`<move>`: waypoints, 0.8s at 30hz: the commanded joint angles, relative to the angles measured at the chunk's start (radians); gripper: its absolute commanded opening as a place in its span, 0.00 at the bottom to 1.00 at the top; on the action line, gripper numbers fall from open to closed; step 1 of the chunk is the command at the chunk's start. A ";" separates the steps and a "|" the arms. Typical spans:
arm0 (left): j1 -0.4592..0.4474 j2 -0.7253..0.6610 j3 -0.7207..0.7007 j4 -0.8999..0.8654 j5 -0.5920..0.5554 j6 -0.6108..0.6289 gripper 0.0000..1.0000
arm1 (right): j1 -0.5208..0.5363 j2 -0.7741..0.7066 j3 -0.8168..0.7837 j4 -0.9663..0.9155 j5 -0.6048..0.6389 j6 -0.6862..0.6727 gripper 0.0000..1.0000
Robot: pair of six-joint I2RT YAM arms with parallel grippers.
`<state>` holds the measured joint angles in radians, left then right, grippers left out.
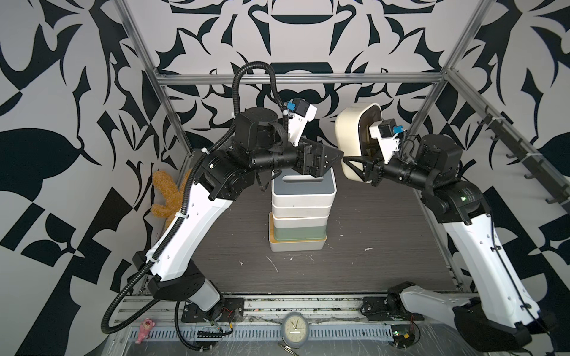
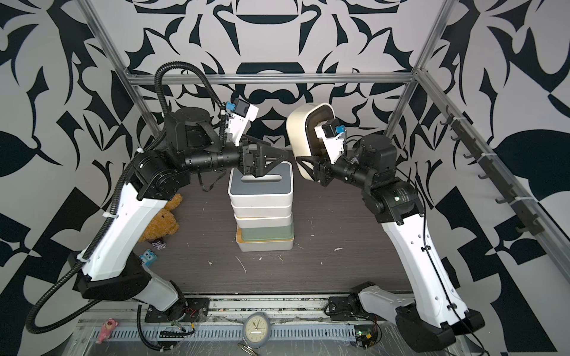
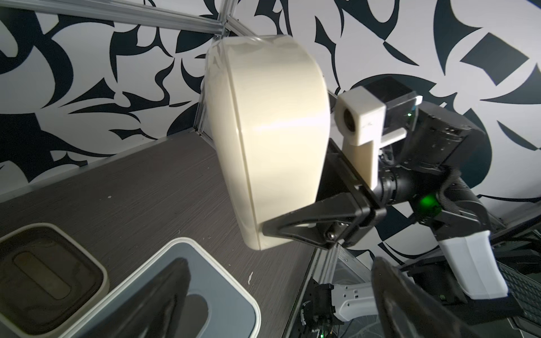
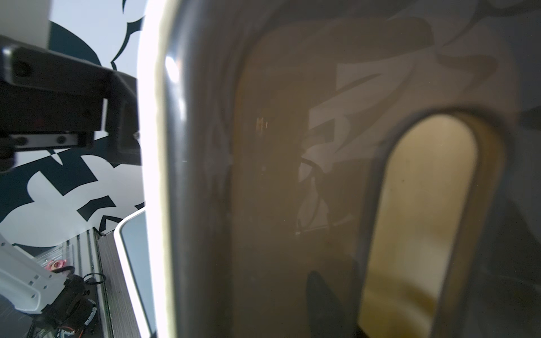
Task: Stack the tissue boxes
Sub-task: Pick up the tissue box from the center of the board.
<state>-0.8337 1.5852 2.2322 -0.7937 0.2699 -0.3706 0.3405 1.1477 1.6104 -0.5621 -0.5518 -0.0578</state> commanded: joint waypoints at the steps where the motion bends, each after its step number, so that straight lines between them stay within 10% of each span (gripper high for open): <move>1: -0.020 -0.001 0.044 -0.028 -0.070 0.009 0.99 | 0.018 -0.040 0.063 0.034 -0.031 -0.048 0.47; 24: -0.099 0.141 0.213 -0.023 -0.126 -0.100 0.99 | 0.134 -0.050 0.072 -0.082 0.066 -0.119 0.46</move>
<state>-0.9298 1.7229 2.4172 -0.8009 0.1730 -0.4274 0.4545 1.1172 1.6318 -0.6930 -0.5159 -0.1364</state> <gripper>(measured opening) 0.994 0.526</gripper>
